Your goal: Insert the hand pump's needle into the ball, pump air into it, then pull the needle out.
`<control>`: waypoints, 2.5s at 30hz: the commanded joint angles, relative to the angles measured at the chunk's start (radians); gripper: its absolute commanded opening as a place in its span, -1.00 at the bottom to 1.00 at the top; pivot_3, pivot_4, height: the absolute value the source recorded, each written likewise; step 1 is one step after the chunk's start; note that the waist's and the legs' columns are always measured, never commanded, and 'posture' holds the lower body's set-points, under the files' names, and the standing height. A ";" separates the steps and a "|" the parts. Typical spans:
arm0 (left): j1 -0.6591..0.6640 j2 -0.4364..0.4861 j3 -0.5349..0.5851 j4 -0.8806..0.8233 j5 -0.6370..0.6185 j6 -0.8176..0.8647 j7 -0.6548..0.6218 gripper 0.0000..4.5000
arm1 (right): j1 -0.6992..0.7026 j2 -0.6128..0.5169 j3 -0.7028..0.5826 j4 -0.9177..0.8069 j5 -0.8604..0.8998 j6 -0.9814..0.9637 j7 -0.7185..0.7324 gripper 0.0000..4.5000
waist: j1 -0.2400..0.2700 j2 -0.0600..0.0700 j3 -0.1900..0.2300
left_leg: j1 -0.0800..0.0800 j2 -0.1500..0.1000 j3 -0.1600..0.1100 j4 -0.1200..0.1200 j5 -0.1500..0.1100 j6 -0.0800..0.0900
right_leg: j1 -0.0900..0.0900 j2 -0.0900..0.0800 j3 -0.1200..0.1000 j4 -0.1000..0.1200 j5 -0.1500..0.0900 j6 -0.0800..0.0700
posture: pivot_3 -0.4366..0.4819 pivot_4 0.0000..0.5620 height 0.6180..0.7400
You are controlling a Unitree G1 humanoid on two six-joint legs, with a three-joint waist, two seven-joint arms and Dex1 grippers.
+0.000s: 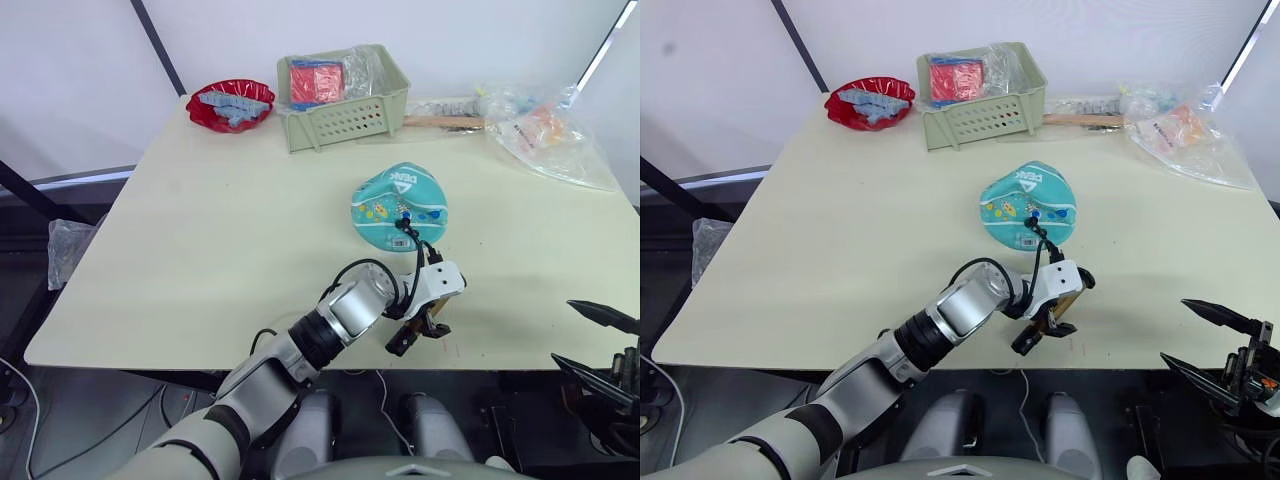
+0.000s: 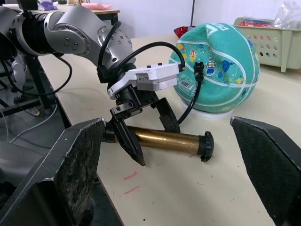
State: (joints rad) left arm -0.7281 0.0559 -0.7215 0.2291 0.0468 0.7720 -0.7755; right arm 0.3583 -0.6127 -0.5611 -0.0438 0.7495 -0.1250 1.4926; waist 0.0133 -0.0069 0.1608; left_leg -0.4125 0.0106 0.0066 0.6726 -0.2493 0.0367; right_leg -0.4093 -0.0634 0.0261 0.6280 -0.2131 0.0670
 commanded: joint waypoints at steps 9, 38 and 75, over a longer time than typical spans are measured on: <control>-0.005 0.003 -0.005 -0.006 0.013 -0.024 -0.028 -0.57 | -0.009 0.000 -0.006 -0.012 0.004 -0.018 0.000 1.00 | 0.000 0.000 0.000 | 0.000 0.000 0.000 0.000 0.000 0.000 | 0.000 0.000 0.000 0.000 0.000 0.000 | -0.05 -0.47 1.00; 0.254 0.137 0.302 -0.349 -0.266 -0.329 -0.183 -0.57 | -0.049 0.157 0.059 -0.368 0.221 0.354 -0.589 1.00 | 0.000 0.002 -0.001 | 0.000 0.000 -0.008 0.001 0.000 0.000 | 0.000 0.000 -0.001 0.003 0.000 -0.001 | -0.05 -0.47 1.00; 0.279 0.046 0.333 -0.193 -0.242 -0.605 -0.096 -0.57 | -0.250 0.334 0.326 -0.546 0.488 0.631 -1.305 1.00 | -0.002 0.002 -0.001 | -0.001 0.000 -0.009 0.001 0.000 0.000 | 0.000 0.000 -0.002 0.004 0.000 0.000 | -0.05 -0.47 1.00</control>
State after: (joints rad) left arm -0.4270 0.1149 -0.3927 0.0544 -0.1889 0.1963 -0.8705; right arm 0.1179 -0.2817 -0.2362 -0.5367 1.2328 0.5104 0.1872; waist 0.0113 -0.0048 0.1598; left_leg -0.4135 0.0101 -0.0022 0.6740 -0.2492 0.0368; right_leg -0.4098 -0.0633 0.0239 0.6320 -0.2129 0.0667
